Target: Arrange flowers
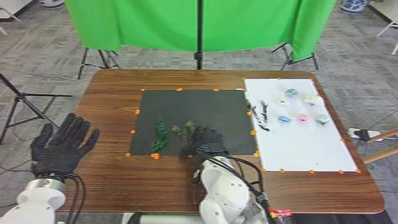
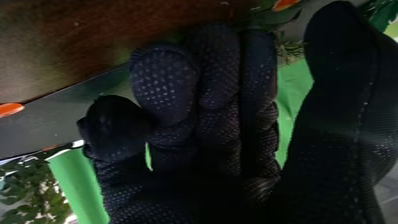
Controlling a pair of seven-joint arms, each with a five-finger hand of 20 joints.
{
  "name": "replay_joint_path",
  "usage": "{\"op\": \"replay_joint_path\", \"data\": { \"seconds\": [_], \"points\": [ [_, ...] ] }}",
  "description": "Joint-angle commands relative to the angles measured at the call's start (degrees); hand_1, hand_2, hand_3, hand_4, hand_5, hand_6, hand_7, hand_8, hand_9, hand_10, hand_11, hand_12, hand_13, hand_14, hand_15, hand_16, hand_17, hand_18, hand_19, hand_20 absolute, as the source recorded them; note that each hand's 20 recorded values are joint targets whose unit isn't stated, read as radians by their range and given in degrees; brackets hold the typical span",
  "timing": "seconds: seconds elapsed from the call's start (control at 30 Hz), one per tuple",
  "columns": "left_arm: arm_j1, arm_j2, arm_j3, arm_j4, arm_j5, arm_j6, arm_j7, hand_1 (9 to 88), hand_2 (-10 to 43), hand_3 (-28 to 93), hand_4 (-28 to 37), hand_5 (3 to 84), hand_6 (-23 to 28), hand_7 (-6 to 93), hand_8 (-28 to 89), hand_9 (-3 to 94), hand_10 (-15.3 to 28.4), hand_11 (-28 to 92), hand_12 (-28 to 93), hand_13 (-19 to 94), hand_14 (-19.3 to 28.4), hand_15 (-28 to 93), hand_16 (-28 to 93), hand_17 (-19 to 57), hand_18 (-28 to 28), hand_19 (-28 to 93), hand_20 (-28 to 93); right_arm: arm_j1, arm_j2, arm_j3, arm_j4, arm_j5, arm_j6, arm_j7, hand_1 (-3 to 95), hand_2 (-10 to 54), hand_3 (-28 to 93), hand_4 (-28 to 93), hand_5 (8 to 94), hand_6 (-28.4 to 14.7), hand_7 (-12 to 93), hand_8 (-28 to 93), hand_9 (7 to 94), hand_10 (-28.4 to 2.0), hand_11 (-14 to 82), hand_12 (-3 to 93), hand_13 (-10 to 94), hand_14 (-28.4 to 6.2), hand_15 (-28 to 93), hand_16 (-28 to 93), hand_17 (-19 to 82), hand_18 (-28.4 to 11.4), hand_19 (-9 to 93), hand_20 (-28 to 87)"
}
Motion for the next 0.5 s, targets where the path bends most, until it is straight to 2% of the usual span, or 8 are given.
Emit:
{"op": "replay_joint_path", "data": {
  "seconds": [0.03, 0.07, 0.13, 0.27, 0.3, 0.43, 0.47, 0.5],
  "points": [
    [1.01, -0.23, -0.15, -0.19, -2.18, 4.0, 0.67, 26.9, 15.5, 77, -28.3, 49.5, 8.8, 16.6, -10, 43.5, 16.0, 26, 13, 33, 17.4, 53, -6, -4.7, 18.6, 45, 25, -2.12, 1.27, -0.96, 1.48, 1.6, 1.4, 2.29, 86.1, -9.5, -28, 64, 62.7, -4.2, 68, 16, 85.3, -12.1, 23.1, 49.7, 76, -11.0, 56, 45, 42, -28.4, 93, 45],
    [1.31, -0.26, -0.22, -0.2, -2.67, 3.5, 0.88, 26.9, 15.5, 77, -28.3, 49.8, 9.0, 16.8, -9, 43.8, 16.1, 26, 13, 33, 17.4, 53, -5, -4.6, 18.5, 45, 25, -2.1, 1.45, -1.09, 1.26, 1.36, 1.84, 1.9, 84.9, -9.5, -28, 60, 61.0, -4.7, 69, 16, 83.9, -12.6, 24.4, 49.4, 75, -12.4, 58, 43, 41, -28.4, 93, 45],
    [1.22, -0.37, -0.12, -0.35, -2.51, 3.9, 0.96, 26.9, 15.5, 77, -28.3, 50.1, 9.0, 17.2, -9, 44.0, 16.1, 26, 13, 33, 17.5, 54, -5, -4.6, 18.5, 45, 25, -1.77, 1.5, -1.27, 0.91, 2.17, 2.0, 2.18, 83.9, -9.5, -28, 58, 59.2, -5.3, 70, 17, 81.6, -13.5, 27.4, 47.9, 74, -13.5, 60, 40, 41, -28.4, 93, 45],
    [1.21, -0.51, -0.03, -0.44, -2.8, 3.69, 0.96, 26.9, 15.4, 77, -28.3, 50.3, 9.1, 17.6, -10, 44.0, 16.0, 26, 13, 33, 17.6, 54, -6, -4.5, 18.6, 45, 25, -1.73, 1.81, -1.53, 0.17, 3.3, 2.61, 2.26, 81.1, -9.5, -28, 53, 56.8, -5.9, 71, 15, 77.4, -16.2, 36.2, 39.7, 72, -14.7, 63, 34, 40, -28.4, 93, 44],
    [1.07, -0.52, -0.03, -0.47, -3.07, 4.21, 1.03, 27.0, 15.5, 77, -28.3, 50.3, 9.1, 17.7, -10, 44.0, 15.9, 26, 13, 33, 17.6, 54, -6, -4.5, 18.6, 45, 25, -1.65, 2.01, -1.61, -0.14, 3.95, 3.47, 2.41, 79.8, -9.5, -28, 52, 56.6, -6.1, 70, 15, 76.7, -16.8, 38.5, 36.4, 71, -14.8, 63, 34, 40, -28.4, 93, 44],
    [1.83, -0.87, -0.43, -0.88, -3.2, 3.99, 1.91, 26.9, 15.4, 77, -28.3, 50.3, 9.1, 17.9, -10, 44.1, 16.1, 27, 13, 33, 17.5, 54, -6, -4.5, 18.6, 45, 25, -1.12, 3.52, -1.96, -1.81, 4.96, 5.69, 2.84, 70.9, -9.5, -28, 63, 53.2, -10.0, 68, 12, 71.2, -20.0, 45.2, 30.3, 68, -16.7, 66, 34, 40, -28.4, 93, 44],
    [2.07, -0.97, -0.54, -1.17, -3.24, 3.87, 2.1, 26.9, 15.4, 77, -28.3, 50.3, 9.1, 18.0, -10, 44.0, 16.1, 27, 13, 33, 17.6, 54, -6, -4.5, 18.6, 45, 25, -1.09, 3.96, -1.72, -2.66, 5.53, 6.82, 3.11, 53.1, -9.5, 21, 30, 51.9, -11.3, 70, 6, 69.5, -20.7, 46.5, 29.7, 66, -17.4, 68, 33, 40, -28.4, 93, 45],
    [2.12, -1.03, -0.56, -1.26, -3.02, 3.64, 2.1, 26.9, 15.4, 77, -28.3, 50.3, 9.2, 18.0, -10, 44.0, 16.1, 27, 13, 33, 17.6, 54, -6, -4.5, 18.6, 45, 25, -0.91, 4.47, -1.68, -3.26, 6.42, 7.72, 3.47, 43.4, -9.5, 51, 2, 51.2, -12.2, 71, 0, 67.6, -21.4, 47.5, 29.8, 65, -18.1, 68, 33, 40, -28.4, 93, 45]
  ]
}}
